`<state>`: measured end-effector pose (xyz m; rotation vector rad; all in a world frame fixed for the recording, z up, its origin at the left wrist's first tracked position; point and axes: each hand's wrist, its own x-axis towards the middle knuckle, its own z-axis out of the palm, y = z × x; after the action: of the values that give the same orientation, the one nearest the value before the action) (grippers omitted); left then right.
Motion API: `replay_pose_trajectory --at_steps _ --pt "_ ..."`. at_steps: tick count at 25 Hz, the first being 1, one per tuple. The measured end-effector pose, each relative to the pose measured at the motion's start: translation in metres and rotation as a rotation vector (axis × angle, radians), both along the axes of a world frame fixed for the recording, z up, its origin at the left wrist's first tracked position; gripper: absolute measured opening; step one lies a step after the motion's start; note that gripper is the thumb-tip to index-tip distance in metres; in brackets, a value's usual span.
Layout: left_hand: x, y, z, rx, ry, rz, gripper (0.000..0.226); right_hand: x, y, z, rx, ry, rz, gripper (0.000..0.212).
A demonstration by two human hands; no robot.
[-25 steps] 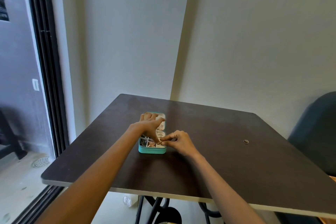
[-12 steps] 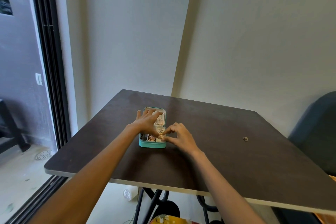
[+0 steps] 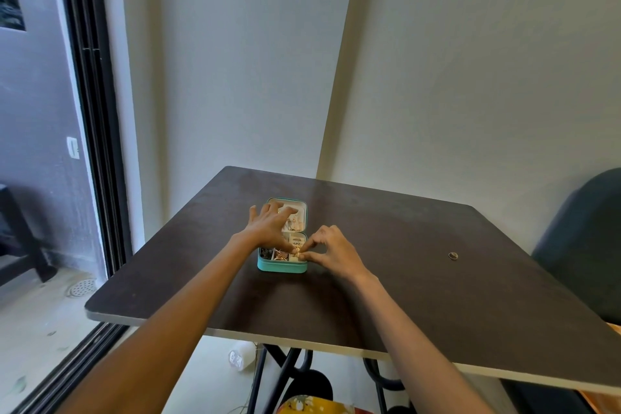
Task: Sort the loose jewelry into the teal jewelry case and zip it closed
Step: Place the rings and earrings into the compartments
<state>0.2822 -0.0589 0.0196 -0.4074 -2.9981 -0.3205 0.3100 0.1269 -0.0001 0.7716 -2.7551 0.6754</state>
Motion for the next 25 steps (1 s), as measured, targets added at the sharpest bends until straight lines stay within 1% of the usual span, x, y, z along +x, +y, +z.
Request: replay_pose_trajectory --at_steps 6,11,14,18,22,25 --pt "-0.001 0.002 0.001 -0.005 0.020 0.015 0.089 -0.003 0.003 -0.003 -0.012 -0.032 0.014 0.025" --pt "-0.004 0.002 0.004 0.021 0.072 0.027 0.078 -0.006 0.005 -0.010 -0.076 -0.045 -0.030 0.026" --pt "-0.007 0.004 0.002 0.006 0.031 0.016 0.082 -0.005 0.006 -0.012 -0.101 -0.051 -0.045 0.025" --pt "-0.009 0.006 0.004 0.021 -0.047 -0.010 0.086 -0.008 0.001 -0.006 -0.022 -0.074 -0.021 0.023" --pt "-0.009 0.005 0.004 0.011 -0.066 0.004 0.088 -0.009 -0.005 -0.002 -0.044 -0.003 -0.018 0.013" --pt "-0.008 0.006 0.003 0.009 -0.055 0.016 0.088 -0.006 -0.004 -0.001 -0.004 0.038 -0.007 0.018"
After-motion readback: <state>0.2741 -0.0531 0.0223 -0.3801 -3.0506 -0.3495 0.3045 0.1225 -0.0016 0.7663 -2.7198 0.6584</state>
